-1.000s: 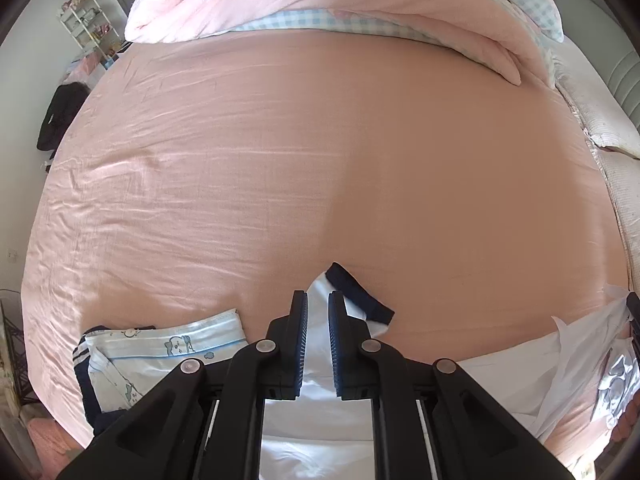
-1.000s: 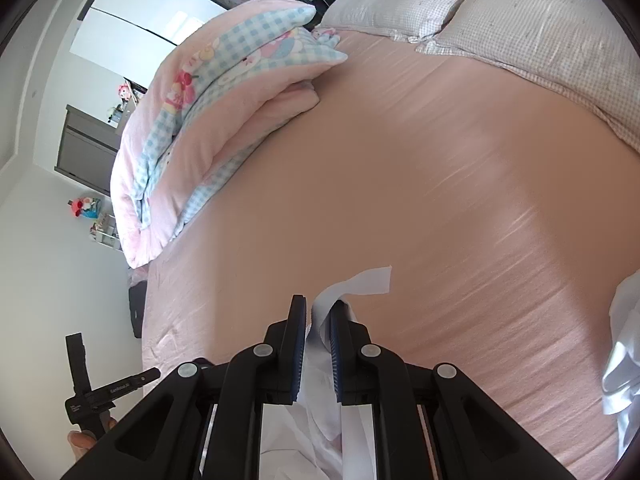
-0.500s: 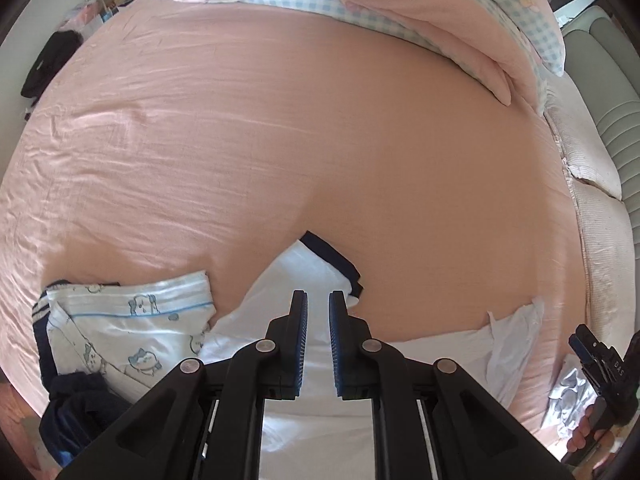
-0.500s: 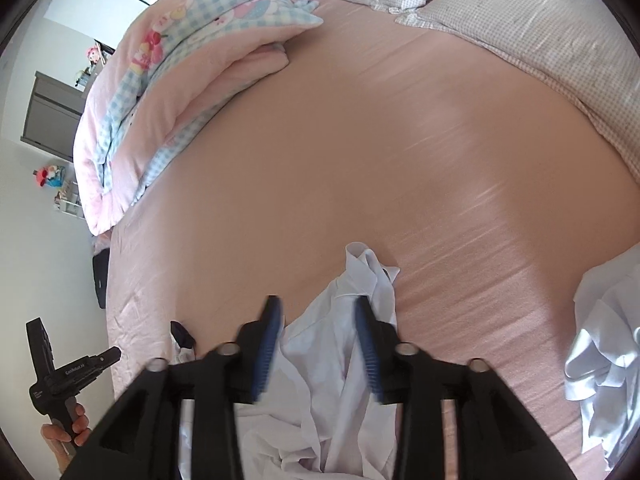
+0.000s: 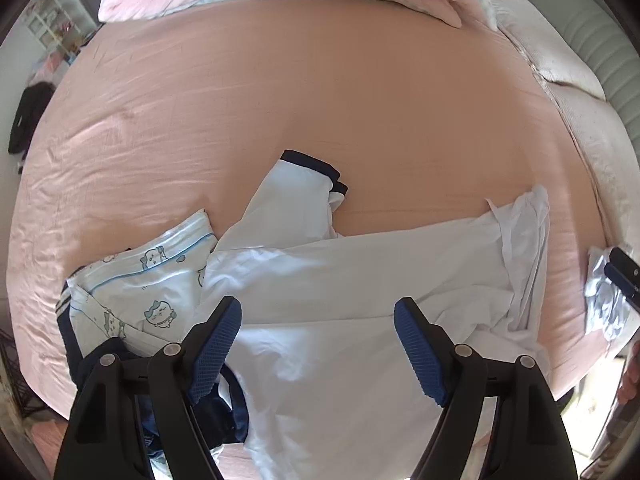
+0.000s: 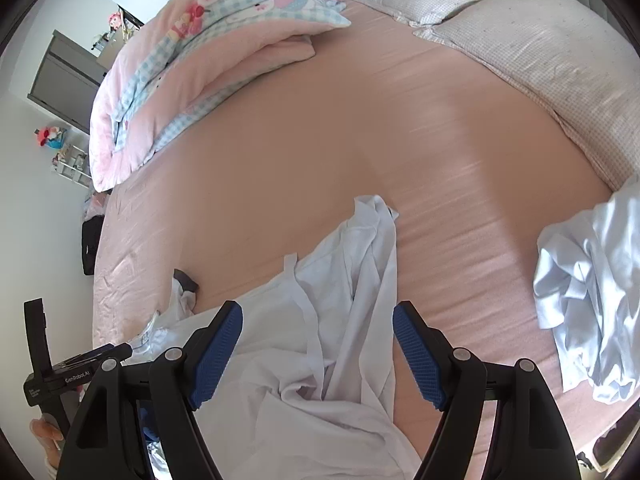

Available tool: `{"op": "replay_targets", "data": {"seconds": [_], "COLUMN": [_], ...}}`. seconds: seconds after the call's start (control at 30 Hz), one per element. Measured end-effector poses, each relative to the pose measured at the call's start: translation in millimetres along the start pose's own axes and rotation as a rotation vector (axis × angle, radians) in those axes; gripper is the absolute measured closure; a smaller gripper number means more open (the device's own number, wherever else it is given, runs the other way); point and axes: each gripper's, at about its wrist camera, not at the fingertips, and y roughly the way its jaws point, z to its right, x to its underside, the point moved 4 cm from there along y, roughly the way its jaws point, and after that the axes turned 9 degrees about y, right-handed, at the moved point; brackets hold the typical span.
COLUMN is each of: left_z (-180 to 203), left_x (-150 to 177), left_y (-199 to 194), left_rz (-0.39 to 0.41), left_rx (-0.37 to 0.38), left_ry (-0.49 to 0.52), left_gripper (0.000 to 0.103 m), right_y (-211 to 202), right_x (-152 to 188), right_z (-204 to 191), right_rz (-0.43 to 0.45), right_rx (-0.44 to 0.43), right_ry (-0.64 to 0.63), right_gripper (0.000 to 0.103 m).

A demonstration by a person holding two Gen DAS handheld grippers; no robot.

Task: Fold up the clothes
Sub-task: 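Open both grippers to lay the sleeve and fabric on the shirt, then move both grippers to the shirt hem and grasp it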

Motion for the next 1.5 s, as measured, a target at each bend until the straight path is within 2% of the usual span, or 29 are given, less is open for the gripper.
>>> {"op": "replay_targets", "data": {"seconds": [0.17, 0.57, 0.93, 1.33, 1.5], "left_z": [16, 16, 19, 36, 61], "left_x": [31, 96, 144, 200, 213], "left_y": [-7, -25, -41, -36, -27], "left_rz": [0.021, 0.067, 0.105, 0.109, 0.110], "left_rx": [-0.005, 0.060, 0.077, 0.061, 0.041], "left_ry": [0.042, -0.062, -0.103, -0.081, -0.008], "left_gripper": [0.025, 0.025, 0.025, 0.025, 0.025], "right_y": [-16, -38, -74, -99, -96], "right_x": [30, 88, 116, 144, 153], "right_z": [1, -2, 4, 34, 52], "right_rz": [0.000, -0.030, 0.013, 0.033, 0.012], "right_rx": [-0.011, 0.049, 0.069, 0.040, 0.067], "right_ry": [0.002, -0.141, -0.193, -0.162, -0.160], "right_gripper": [0.026, 0.025, 0.026, 0.026, 0.025]}}
